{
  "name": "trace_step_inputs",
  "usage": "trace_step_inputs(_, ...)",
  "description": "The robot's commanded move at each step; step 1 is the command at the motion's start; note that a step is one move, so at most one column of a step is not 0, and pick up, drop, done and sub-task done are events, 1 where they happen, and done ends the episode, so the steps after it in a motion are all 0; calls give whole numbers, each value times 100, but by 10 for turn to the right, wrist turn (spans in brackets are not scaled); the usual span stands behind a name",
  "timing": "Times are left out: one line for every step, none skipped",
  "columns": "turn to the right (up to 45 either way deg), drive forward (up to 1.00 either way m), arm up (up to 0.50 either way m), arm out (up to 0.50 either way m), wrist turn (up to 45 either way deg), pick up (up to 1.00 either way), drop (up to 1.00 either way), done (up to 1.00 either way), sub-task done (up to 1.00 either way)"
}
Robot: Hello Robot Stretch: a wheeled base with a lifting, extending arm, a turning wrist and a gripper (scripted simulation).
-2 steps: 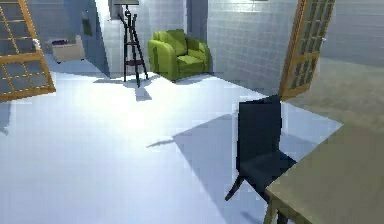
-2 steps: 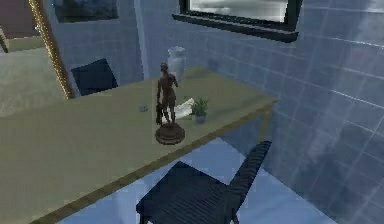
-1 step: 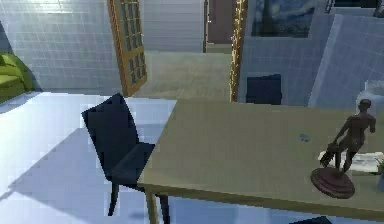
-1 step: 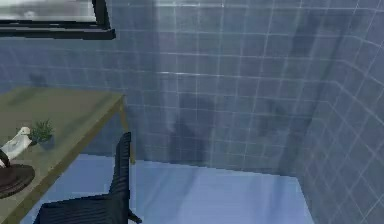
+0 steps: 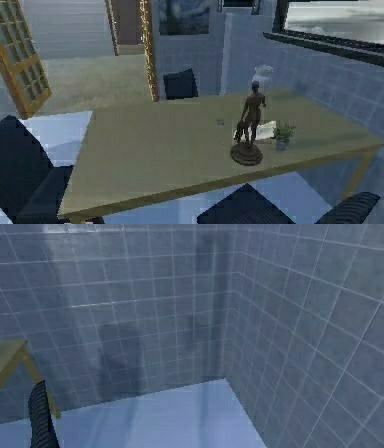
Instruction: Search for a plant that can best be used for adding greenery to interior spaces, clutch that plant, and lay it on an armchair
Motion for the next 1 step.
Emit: trace_step_inputs(0, 30, 0, 0, 0, 0, 0, 0, 0)
